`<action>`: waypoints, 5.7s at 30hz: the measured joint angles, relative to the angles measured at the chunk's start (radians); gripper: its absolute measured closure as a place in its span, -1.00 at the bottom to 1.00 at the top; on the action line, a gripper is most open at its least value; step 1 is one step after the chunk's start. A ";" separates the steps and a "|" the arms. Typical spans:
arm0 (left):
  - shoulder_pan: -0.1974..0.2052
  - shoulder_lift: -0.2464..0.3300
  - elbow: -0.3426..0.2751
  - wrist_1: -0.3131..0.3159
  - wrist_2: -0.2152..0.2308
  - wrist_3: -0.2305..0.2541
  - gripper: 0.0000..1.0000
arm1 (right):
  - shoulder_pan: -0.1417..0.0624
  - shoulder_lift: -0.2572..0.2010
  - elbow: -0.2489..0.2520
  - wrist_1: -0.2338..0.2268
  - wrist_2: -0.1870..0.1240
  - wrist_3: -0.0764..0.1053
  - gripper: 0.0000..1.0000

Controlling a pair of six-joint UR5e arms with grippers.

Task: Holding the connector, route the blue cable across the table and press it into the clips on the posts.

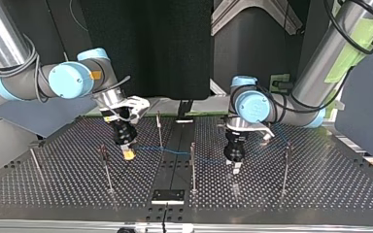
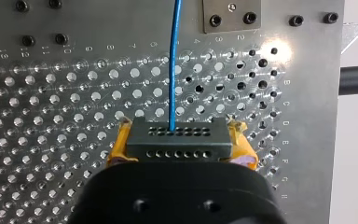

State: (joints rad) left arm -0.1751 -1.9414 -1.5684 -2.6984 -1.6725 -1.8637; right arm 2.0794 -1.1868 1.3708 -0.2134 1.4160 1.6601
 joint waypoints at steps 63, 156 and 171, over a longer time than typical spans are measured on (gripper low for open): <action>-0.020 0.000 -0.026 -0.001 0.020 0.003 -1.00 | 0.000 -0.001 -0.001 0.032 0.000 0.002 1.00; -0.171 0.302 -0.101 -0.219 0.021 -0.104 -1.00 | 0.062 -0.013 -0.057 0.241 0.098 -0.014 1.00; -0.218 0.283 -0.100 -0.191 0.038 -0.017 -1.00 | 0.030 -0.014 -0.080 0.253 0.094 0.004 1.00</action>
State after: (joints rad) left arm -0.3927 -1.6589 -1.6684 -2.8890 -1.6345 -1.8806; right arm 2.1099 -1.2005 1.2906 0.0395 1.5102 1.6644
